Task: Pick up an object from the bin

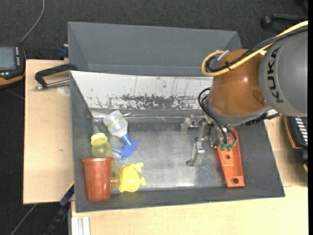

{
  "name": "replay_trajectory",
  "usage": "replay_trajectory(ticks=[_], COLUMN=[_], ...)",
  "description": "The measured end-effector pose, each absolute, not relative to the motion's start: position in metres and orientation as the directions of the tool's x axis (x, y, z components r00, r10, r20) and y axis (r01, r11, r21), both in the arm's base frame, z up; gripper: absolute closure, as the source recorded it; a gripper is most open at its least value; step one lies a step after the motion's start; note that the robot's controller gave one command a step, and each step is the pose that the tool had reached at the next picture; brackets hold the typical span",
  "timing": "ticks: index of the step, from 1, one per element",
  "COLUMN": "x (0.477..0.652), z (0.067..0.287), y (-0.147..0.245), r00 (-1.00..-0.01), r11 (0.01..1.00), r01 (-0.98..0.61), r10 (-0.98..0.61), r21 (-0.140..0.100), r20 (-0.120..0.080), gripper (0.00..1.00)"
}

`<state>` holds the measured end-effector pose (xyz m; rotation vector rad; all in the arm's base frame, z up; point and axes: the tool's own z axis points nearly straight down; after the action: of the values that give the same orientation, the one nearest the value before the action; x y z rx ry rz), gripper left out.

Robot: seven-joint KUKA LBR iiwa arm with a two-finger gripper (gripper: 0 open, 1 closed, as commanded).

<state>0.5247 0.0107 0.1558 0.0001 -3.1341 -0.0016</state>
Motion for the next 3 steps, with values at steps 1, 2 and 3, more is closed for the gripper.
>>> replay_trajectory(ticks=[1,2,3], x=[0.527,0.559,0.555], z=[0.160,0.110,0.100], y=[0.011,-0.058,-0.085], r00=[-1.000,-0.996,-0.962], r11=[1.000,0.996,0.962], r01=[0.000,-0.092,-0.274], r10=[0.000,-0.092,-0.274], r21=[0.001,0.001,0.001], r20=[-0.001,-0.005,0.003], gripper=[0.00,0.00,0.00])
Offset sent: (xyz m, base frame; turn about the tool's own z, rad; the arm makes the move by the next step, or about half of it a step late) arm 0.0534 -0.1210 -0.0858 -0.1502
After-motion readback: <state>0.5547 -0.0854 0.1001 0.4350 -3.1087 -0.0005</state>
